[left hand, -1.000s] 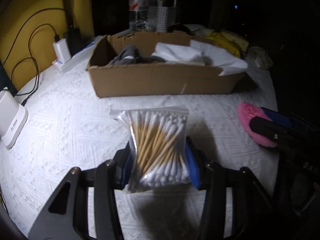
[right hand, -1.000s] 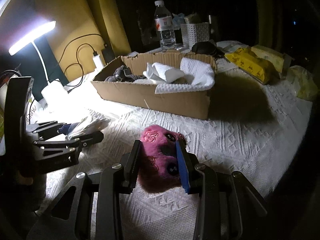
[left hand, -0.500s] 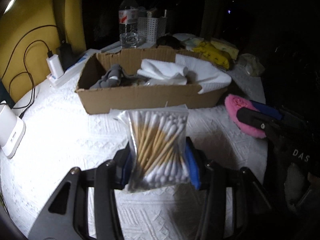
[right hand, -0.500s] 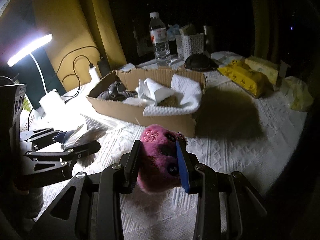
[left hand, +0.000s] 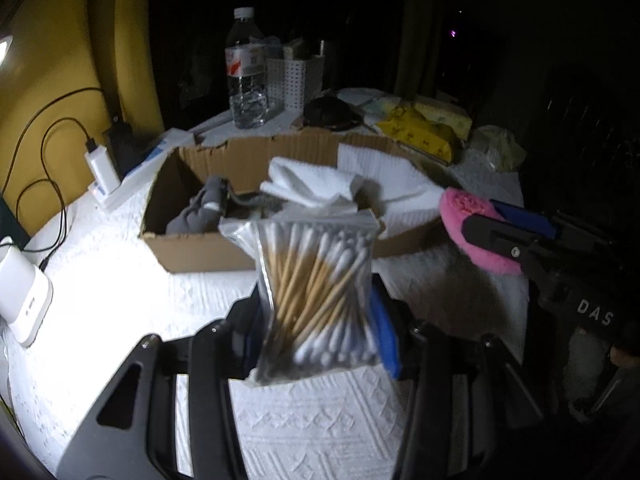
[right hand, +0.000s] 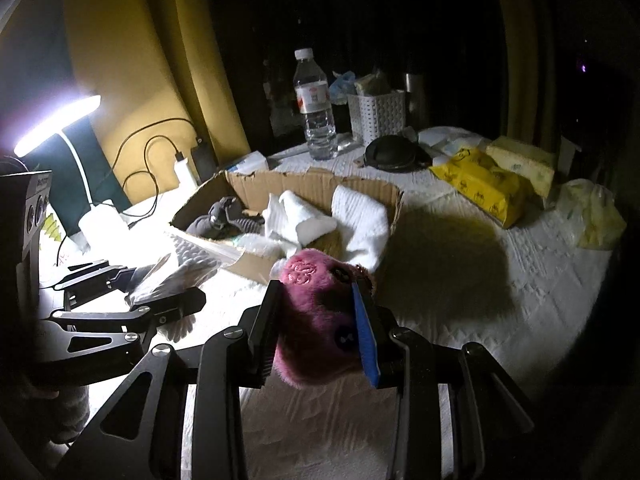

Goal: Organize soft objects
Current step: 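Carry the cotton swab bag and pink plush toy over the box with both tools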

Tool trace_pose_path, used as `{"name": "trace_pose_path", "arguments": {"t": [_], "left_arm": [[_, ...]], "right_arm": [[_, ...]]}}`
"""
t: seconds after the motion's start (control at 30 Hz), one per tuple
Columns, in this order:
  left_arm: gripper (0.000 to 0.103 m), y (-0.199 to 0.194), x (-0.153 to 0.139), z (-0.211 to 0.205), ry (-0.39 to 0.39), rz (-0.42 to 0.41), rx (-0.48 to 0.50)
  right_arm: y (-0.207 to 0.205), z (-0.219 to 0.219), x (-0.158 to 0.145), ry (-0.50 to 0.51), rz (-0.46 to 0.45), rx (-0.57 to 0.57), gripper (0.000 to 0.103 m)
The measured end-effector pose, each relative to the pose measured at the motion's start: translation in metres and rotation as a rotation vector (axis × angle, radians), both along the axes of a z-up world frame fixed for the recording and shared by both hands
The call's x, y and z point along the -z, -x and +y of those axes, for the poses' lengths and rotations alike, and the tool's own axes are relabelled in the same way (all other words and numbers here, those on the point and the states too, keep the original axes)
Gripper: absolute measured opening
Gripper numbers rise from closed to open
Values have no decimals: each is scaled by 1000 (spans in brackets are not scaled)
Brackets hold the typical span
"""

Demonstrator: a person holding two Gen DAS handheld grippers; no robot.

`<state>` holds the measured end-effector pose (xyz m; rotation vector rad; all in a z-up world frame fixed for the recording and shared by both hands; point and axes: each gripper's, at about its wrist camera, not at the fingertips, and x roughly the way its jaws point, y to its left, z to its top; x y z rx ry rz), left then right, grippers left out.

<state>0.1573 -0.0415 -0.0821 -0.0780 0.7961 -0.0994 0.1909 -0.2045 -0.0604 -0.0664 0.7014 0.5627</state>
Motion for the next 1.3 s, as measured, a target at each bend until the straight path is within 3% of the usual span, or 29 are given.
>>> {"name": "trace_pose_path", "arguments": {"t": [0.7, 1.3], "left_arm": [[48, -53, -20, 0, -13, -67, -7], [48, -97, 6, 7, 14, -23, -23]], "right_arm": [[-50, 10, -12, 1, -49, -18, 36], [-95, 28, 8, 8, -15, -1, 36]]}}
